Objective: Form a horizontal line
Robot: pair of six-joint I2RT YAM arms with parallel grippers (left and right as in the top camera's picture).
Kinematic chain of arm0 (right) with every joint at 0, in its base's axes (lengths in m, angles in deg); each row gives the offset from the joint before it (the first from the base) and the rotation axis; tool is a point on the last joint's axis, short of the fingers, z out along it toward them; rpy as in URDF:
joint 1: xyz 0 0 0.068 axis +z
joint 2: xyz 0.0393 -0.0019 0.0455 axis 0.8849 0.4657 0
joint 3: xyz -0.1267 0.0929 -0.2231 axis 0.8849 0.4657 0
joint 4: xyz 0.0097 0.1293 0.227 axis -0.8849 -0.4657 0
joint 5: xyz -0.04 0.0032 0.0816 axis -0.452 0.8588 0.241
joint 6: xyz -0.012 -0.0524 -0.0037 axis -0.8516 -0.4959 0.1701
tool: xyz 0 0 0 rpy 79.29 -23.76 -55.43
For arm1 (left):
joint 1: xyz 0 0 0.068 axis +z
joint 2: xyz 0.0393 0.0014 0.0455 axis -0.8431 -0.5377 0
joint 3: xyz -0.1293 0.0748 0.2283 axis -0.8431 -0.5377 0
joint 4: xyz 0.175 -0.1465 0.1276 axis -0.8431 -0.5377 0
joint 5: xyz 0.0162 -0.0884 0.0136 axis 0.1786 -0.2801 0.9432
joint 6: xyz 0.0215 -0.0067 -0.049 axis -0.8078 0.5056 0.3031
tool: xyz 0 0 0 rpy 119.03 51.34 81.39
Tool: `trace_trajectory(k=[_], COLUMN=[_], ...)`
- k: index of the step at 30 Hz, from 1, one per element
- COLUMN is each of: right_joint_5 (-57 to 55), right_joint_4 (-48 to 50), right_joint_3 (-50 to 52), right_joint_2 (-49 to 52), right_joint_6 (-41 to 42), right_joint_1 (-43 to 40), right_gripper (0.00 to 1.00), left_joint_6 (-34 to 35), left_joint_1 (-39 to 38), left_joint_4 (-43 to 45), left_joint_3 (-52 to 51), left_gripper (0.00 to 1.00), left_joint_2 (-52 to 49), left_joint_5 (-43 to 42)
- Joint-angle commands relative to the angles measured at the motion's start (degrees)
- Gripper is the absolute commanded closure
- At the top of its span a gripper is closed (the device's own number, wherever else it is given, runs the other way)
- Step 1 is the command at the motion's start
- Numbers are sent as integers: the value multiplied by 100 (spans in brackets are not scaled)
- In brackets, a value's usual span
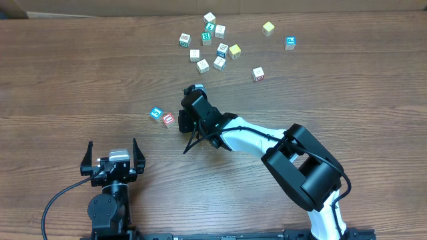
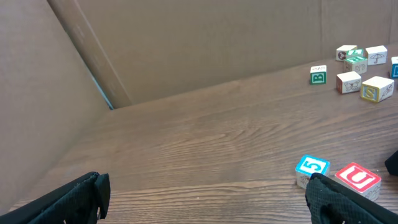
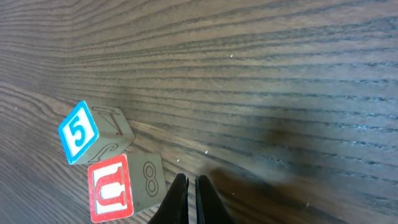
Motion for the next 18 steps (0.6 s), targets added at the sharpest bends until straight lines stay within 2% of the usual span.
trace_trajectory(k=[1,14,18], right_joint_5=[52,52,52], right_joint_4=[17,-42,-35], right_joint_3=[-2,-2,-2], right_joint_2=[46,46,57], right_joint_6=[-2,2,282], right_joint_1=[11,11,11], right_gripper=[96,96,96], left_joint_6=[-109,-107,-109], left_joint_1=[-37,-37,-37], left_joint_4=[2,2,4], left_joint_3=[-24,-24,-24], left_gripper=[0,0,0], left_joint_2=[33,33,33], left_joint_5=[50,50,50])
